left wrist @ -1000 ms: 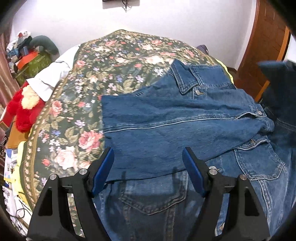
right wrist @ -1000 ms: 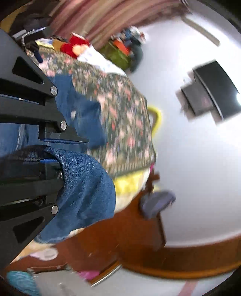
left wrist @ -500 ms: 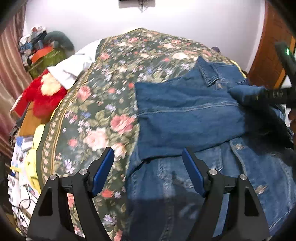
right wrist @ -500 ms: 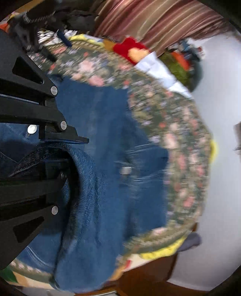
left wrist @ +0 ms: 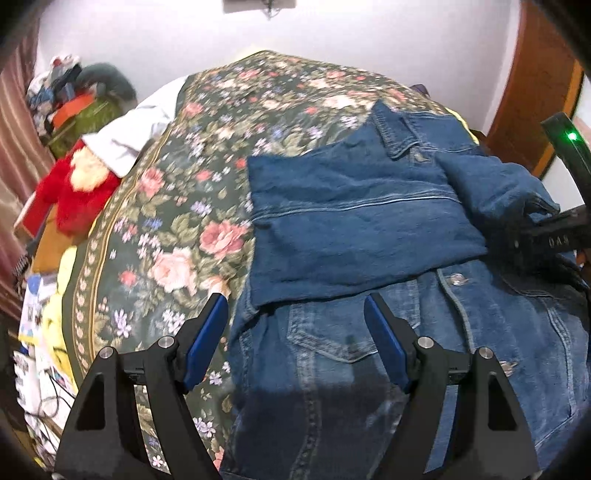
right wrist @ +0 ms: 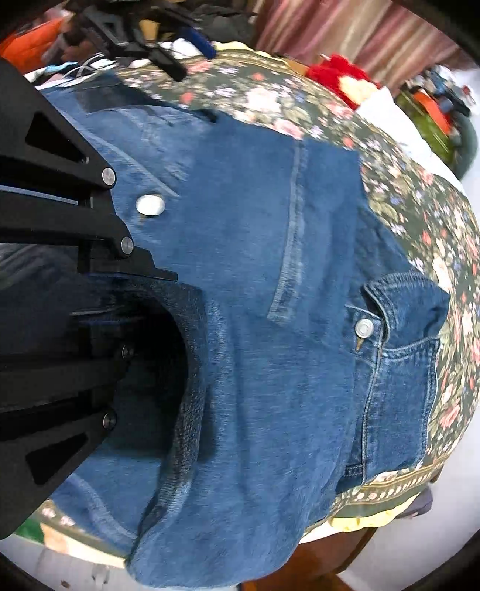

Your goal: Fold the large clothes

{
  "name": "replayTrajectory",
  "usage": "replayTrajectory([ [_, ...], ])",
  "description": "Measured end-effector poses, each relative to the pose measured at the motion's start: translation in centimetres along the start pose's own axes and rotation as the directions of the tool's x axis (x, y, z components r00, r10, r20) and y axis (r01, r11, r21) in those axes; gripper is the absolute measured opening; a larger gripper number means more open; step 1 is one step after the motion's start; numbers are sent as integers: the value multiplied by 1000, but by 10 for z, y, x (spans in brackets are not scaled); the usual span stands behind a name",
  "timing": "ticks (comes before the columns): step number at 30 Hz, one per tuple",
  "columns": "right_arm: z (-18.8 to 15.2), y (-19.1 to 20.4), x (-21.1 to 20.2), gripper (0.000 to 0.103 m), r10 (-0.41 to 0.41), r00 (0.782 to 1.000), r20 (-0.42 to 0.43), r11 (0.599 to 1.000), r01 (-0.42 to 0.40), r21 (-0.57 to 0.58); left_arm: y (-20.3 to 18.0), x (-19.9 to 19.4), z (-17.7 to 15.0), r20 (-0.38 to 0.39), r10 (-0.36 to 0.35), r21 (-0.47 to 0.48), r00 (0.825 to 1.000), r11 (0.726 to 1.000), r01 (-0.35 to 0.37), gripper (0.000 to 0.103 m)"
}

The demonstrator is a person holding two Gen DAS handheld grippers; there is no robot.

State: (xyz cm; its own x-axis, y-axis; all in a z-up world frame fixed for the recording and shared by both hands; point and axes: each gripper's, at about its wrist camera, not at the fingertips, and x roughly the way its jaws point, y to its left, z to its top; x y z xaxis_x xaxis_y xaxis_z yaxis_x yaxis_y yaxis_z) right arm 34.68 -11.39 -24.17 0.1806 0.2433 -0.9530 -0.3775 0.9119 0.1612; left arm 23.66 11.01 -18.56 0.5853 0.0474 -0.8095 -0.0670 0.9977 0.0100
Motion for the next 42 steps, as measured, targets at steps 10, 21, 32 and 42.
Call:
replayTrajectory([
  [10,-54,-34,-41,11,144,989,23,989,-145,39,-63,-16,33,40,-55,124,998,991,50,76],
  [21,-99,-112,-128,11,-75,955,286,983,23,180,-199,-13,95,39,-207,403,978,899,175,76],
  [32,-132,-184,-119,11,-105,962,252,943,15,334,-326,54,107,-197,-272,541,942,771,336,76],
  [42,-132,-195,-90,11,-23,972,234,921,-70,384,-352,63,104,-130,-290,592,948,744,309,39],
])
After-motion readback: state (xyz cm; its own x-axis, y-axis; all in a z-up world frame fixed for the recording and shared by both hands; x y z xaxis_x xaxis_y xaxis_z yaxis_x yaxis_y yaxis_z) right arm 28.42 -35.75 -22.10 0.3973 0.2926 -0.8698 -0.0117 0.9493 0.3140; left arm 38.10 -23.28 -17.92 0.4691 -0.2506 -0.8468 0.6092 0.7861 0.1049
